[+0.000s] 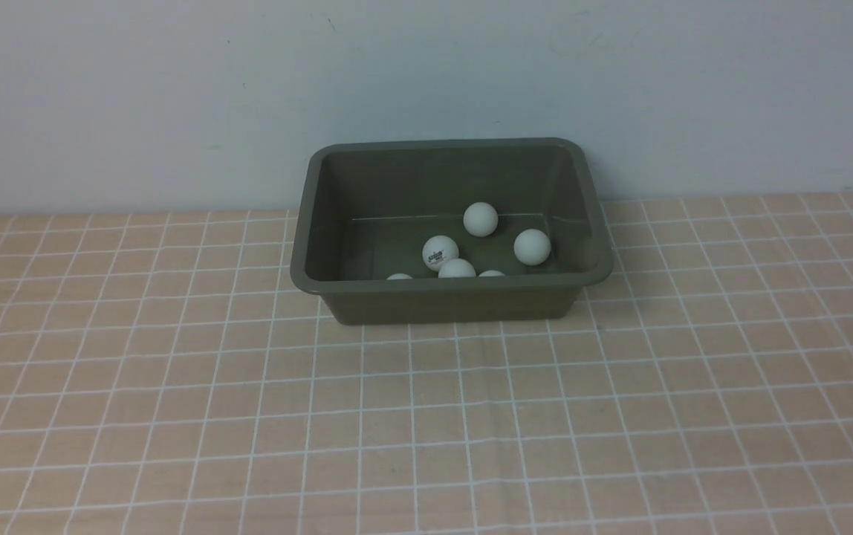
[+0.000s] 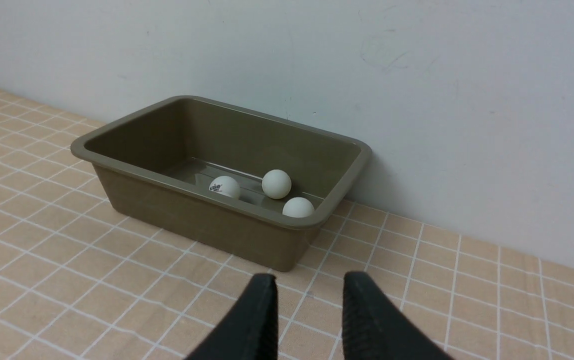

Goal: Put the table tennis balls into the box on the light coffee tablecloth.

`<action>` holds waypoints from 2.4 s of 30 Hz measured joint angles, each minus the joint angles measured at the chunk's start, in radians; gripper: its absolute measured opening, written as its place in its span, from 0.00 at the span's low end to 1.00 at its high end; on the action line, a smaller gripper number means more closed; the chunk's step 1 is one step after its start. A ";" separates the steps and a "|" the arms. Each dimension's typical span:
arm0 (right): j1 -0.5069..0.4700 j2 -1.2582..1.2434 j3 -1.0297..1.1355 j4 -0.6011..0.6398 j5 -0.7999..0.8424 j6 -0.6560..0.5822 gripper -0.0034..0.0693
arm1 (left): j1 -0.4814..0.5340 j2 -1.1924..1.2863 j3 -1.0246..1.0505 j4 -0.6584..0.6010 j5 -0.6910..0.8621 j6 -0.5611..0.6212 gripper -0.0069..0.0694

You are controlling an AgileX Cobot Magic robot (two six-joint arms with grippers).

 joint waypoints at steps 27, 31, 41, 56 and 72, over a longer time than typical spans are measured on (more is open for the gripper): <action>0.000 0.000 0.000 0.000 0.004 0.000 0.30 | 0.000 -0.205 0.362 0.019 0.007 0.014 0.32; 0.000 0.000 0.000 0.000 0.004 0.000 0.30 | 0.000 -0.205 0.361 0.029 0.009 0.005 0.32; 0.000 0.000 0.000 0.000 0.004 0.000 0.30 | 0.000 -0.205 0.360 0.112 0.010 -0.126 0.32; 0.000 0.000 0.000 -0.003 0.004 0.000 0.30 | 0.000 -0.205 0.360 0.126 0.010 -0.142 0.32; 0.000 -0.001 0.000 -0.004 0.008 0.000 0.30 | 0.000 -0.205 0.360 0.126 0.010 -0.142 0.32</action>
